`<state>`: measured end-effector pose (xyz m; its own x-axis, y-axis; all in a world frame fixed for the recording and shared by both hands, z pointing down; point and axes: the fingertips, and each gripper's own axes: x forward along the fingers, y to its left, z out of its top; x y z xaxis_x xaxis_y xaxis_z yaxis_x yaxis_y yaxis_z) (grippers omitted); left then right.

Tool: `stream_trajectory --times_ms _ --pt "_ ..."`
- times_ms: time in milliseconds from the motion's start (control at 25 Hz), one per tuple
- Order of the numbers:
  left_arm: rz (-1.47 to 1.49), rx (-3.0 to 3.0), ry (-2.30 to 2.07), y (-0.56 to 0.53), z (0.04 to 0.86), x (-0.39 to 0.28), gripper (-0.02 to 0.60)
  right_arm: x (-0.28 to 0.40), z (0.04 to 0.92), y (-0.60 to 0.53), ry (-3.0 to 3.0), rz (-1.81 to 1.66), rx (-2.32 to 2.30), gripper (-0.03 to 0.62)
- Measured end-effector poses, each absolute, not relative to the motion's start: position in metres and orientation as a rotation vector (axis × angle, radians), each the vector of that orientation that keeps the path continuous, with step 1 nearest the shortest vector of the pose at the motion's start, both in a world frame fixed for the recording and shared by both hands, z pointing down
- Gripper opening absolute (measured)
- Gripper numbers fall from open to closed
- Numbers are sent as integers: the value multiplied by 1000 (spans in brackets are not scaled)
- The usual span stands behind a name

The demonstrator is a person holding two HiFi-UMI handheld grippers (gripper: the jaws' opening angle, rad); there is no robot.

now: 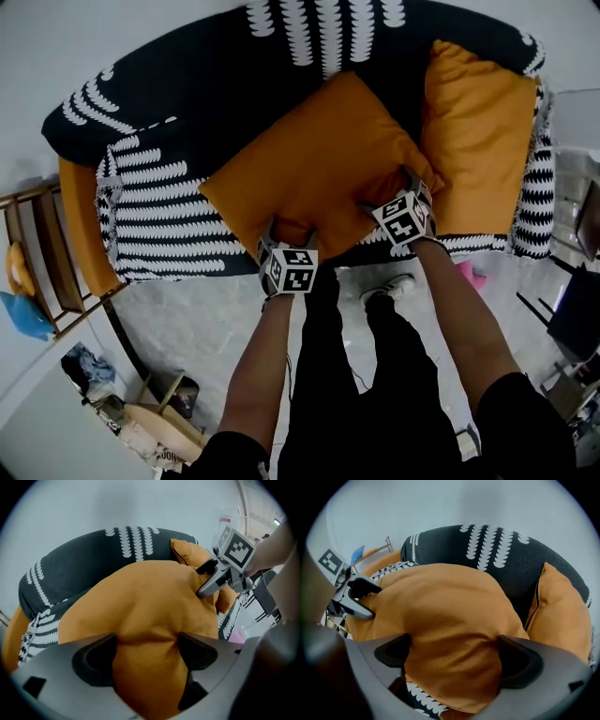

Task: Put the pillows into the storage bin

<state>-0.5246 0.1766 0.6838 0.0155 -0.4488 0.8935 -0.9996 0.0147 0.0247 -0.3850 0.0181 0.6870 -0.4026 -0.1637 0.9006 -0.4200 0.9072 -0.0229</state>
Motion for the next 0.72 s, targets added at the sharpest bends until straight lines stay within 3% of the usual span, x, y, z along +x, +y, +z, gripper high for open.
stream_trajectory --times_ms 120,320,440,720 --pt "933 1533 -1532 176 690 -525 397 -384 693 20 -1972 293 432 595" --pt "918 1568 -1526 173 690 -524 363 -386 696 22 -1950 287 397 516" --pt "900 1589 -1528 170 688 -518 278 -388 697 27 -1950 262 386 426" --pt "854 1666 -1548 157 662 -506 79 -396 674 28 -1974 254 365 150"
